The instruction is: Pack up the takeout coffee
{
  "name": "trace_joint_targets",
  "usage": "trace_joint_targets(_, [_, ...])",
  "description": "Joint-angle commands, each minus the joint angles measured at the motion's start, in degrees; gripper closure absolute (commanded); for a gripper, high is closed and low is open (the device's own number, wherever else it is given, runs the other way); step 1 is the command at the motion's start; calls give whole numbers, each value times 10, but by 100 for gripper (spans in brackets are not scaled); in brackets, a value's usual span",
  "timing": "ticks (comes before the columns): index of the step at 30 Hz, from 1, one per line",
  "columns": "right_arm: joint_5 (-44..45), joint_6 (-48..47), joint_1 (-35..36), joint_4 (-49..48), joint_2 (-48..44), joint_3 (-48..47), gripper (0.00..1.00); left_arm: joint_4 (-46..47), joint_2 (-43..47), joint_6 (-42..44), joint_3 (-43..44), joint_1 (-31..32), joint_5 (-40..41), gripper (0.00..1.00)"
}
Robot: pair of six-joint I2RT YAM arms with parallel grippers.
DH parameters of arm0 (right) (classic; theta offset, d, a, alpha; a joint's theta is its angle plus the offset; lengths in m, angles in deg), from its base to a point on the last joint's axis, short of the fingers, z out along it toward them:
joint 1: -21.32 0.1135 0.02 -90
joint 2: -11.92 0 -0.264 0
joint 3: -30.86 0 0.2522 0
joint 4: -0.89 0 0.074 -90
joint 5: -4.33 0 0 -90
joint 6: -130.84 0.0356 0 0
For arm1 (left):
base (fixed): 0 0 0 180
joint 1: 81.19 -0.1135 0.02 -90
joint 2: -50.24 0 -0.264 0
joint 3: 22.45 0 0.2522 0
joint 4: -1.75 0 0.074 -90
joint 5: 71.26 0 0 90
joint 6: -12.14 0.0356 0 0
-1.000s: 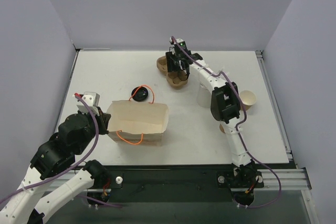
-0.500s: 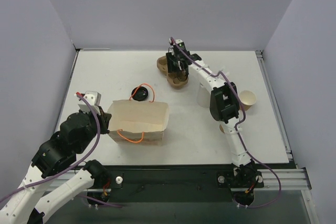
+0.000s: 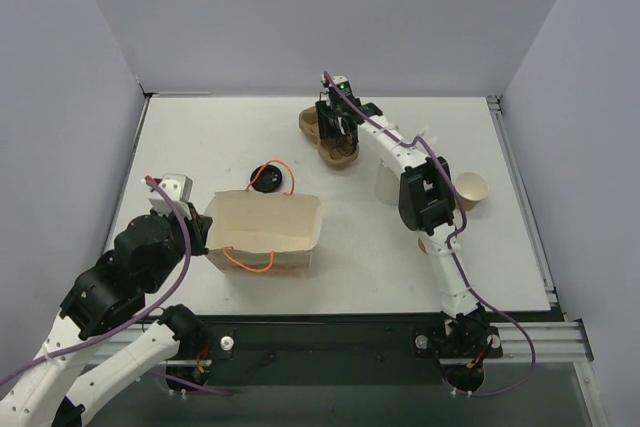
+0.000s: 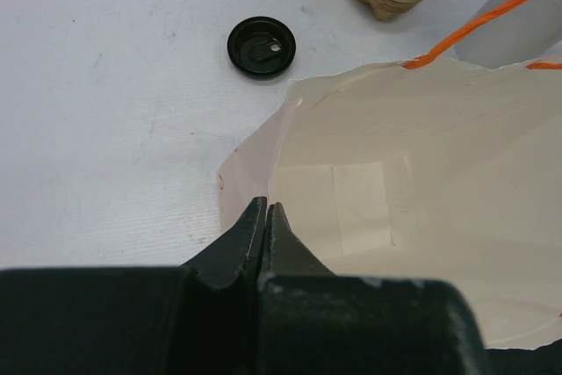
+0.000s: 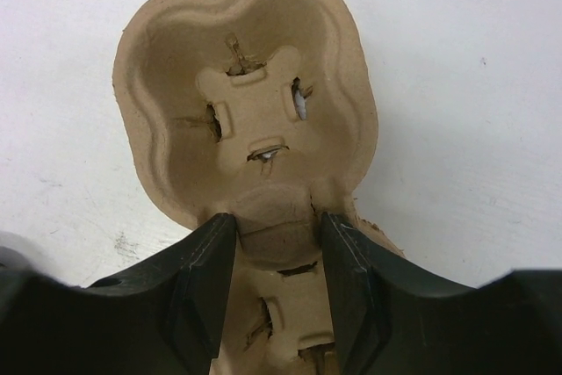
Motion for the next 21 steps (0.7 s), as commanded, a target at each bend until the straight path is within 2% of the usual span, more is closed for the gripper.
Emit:
trace_joint_targets(1, [11, -1, 4, 30, 19, -16, 56, 33, 6, 3, 22, -3, -5, 100])
trace_joint_targets(6, [31, -1, 4, 31, 20, -18, 60, 34, 2, 4, 23, -3, -7, 100])
trace_joint_targets(7, [32, -4, 4, 31, 19, -20, 67, 34, 1, 5, 23, -3, -6, 100])
trace_joint_targets(10, [35, -10, 4, 30, 15, -27, 74, 36, -1, 5, 23, -3, -7, 100])
trace_joint_targets(15, [33, -16, 2, 12, -20, -29, 76, 49, -7, 2, 22, -3, -9, 100])
trace_joint_targets(21, [39, -16, -6, -12, -66, -12, 76, 68, -19, -5, 26, -3, -16, 94])
